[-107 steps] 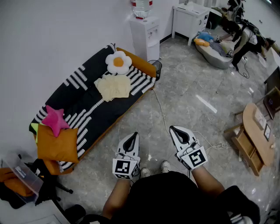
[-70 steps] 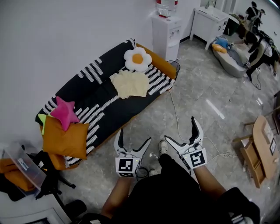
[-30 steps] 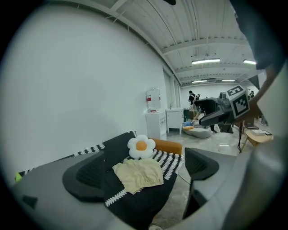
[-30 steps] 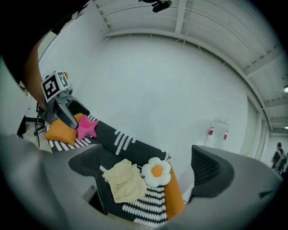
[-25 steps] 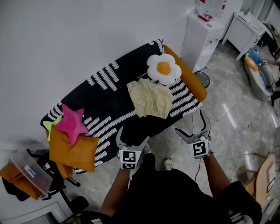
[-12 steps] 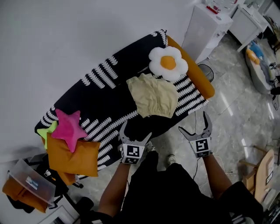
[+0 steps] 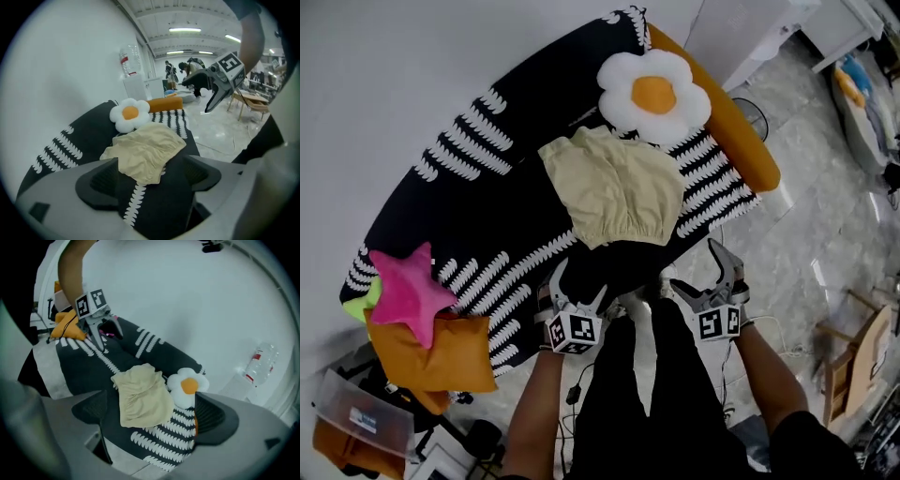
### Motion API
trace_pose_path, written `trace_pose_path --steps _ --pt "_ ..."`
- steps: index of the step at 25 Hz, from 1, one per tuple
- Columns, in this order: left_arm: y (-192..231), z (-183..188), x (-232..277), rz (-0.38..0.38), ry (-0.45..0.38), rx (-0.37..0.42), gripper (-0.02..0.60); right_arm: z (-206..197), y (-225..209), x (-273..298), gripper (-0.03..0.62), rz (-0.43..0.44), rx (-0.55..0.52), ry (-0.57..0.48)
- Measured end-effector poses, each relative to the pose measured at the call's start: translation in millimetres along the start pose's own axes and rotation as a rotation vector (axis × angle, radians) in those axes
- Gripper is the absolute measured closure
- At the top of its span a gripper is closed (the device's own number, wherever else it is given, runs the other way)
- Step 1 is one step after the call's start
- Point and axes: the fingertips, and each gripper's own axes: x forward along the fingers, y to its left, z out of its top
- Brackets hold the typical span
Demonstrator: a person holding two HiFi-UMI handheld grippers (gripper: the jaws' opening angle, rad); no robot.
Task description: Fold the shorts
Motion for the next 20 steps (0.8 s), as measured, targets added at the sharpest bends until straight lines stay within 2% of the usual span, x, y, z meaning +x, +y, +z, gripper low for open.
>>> trace_pose_path --steps 3,6,9,12,14,17,20 --pt "-6.8 -30.3 33.6 -0.019 0.052 0.112 0.188 -37.3 28.7 33.0 0.031 0.069 -0.121 0.027" --pt "-10.1 -54.3 65.7 -0.041 0.097 0.188 0.216 -67.1 48.8 62.0 0.137 0.108 -0.218 0.030" --pt "-18.2 -73.4 95.9 -0.066 0.132 0.250 0.233 -97.1 70.1 86.3 0.173 0.162 -0.336 0.038" --pt "-26.2 -86.4 121.3 -0.099 0.155 0.372 0.275 -118.3 85.6 107.7 0.282 0.196 -0.435 0.032" --pt "-27.8 -91.1 135.8 -0.115 0.168 0.462 0.315 -128.5 92.1 120.1 0.389 0.218 -0.494 0.018" --pt "-28.0 -102.4 149.4 -0.145 0.202 0.551 0.357 -145.0 109.7 133.8 0.398 0.304 -0.596 0.015" --pt "-27.6 -120.6 156.0 -0.173 0.250 0.594 0.362 -156.8 119.4 142.8 0.396 0.351 -0.639 0.025"
